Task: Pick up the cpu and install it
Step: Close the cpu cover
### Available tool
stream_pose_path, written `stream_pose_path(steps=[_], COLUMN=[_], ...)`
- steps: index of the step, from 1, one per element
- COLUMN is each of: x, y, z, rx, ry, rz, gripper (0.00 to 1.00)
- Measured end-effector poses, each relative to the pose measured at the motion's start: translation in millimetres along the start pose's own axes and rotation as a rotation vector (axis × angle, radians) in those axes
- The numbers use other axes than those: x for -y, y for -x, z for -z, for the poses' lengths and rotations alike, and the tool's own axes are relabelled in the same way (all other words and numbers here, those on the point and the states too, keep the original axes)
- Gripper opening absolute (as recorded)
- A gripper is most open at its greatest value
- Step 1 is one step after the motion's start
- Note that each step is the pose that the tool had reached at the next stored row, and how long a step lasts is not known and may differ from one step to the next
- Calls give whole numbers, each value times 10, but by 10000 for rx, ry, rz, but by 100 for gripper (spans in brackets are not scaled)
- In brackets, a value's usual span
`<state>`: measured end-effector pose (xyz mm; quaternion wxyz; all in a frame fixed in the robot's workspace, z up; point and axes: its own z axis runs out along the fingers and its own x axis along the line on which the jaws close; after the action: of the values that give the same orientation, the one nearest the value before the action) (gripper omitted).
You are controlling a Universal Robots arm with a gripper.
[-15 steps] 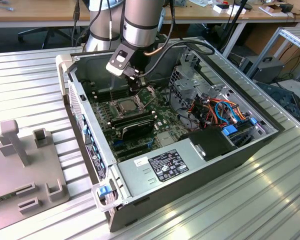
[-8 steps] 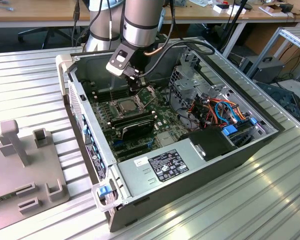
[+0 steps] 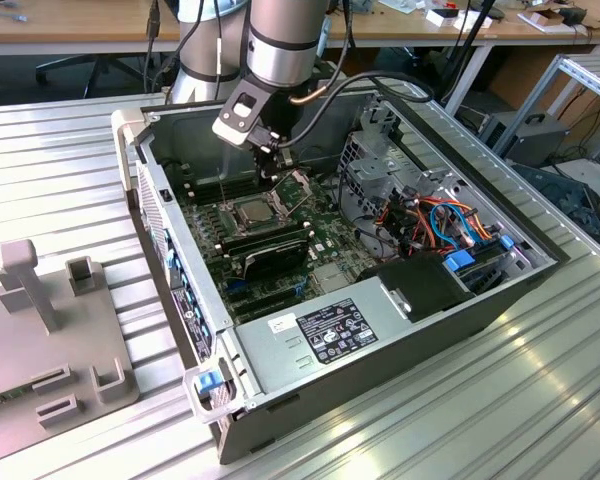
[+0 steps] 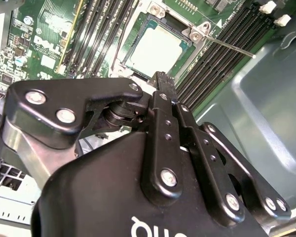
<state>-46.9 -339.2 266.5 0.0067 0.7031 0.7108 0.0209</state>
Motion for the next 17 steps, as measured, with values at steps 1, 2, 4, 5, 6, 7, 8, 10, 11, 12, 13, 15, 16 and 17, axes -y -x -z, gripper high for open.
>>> stream_pose_path(steps=[1, 2, 4, 5, 6, 7, 8, 10, 11, 12, 13, 15, 16, 17], x=[0, 0, 0, 0, 0, -1, -1, -1, -1, -1, -1, -1, -2, -2], y=[0, 0, 0, 0, 0, 0, 0, 0, 0, 0, 0, -1, -1, -1], z=[0, 0, 10, 10, 11, 11, 11, 12, 14, 19, 24, 37, 49, 57], rx=[-1, -2, 1, 1, 0, 1, 0, 1, 2, 6, 5, 3, 4, 6], ry=[1, 1, 0, 0, 0, 0, 0, 0, -1, -3, -2, -1, -1, 0], rz=[0, 0, 0, 0, 0, 0, 0, 0, 0, 1, 1, 0, 0, 0], gripper=[11, 11, 11, 11, 11, 11, 11, 11, 11, 11, 11, 11, 11, 11])
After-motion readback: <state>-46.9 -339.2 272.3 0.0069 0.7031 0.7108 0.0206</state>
